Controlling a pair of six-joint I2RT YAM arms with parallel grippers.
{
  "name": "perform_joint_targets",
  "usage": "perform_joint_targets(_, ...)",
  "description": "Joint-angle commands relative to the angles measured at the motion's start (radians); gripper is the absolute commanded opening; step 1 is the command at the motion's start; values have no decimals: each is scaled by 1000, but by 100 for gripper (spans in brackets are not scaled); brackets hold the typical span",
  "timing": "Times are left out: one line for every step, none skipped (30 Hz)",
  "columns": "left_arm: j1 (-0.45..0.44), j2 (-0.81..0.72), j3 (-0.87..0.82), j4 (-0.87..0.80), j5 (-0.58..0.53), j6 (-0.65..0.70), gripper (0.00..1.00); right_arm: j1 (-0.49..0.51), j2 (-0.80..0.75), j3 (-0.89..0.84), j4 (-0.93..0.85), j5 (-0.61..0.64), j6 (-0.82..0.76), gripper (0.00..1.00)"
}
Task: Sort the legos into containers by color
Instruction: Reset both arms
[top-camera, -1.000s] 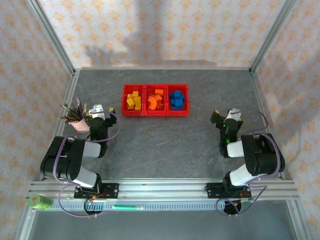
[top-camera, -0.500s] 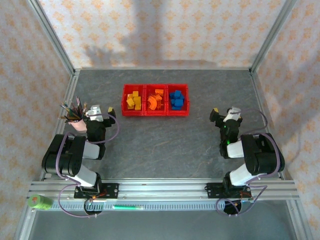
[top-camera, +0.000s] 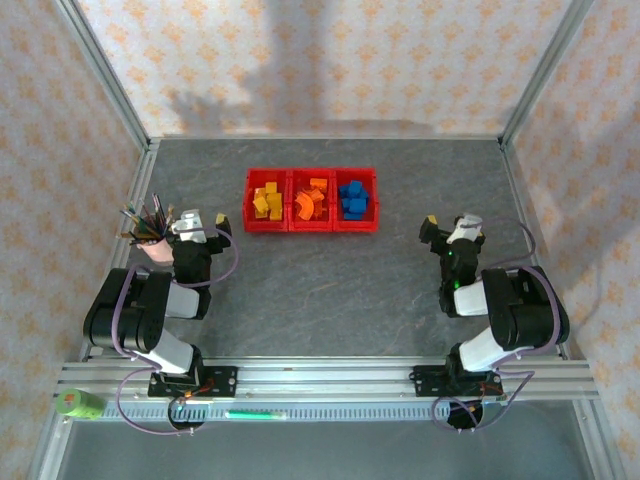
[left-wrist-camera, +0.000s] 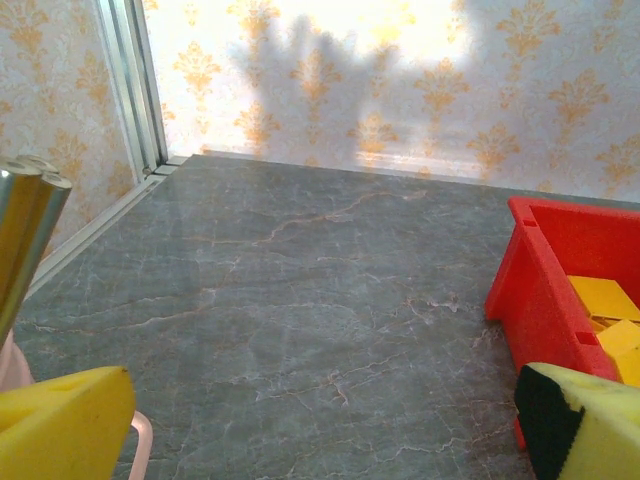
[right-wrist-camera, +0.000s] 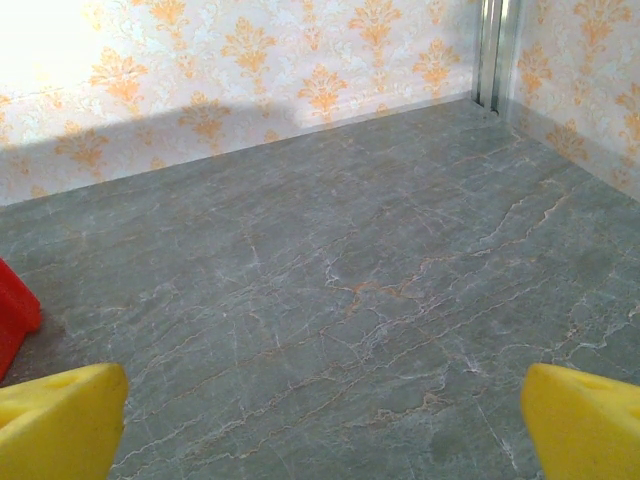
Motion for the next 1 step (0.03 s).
perform_joint_targets(5, 3, -9, 53, 45, -4, 100, -6, -8, 6, 35, -7, -18, 100)
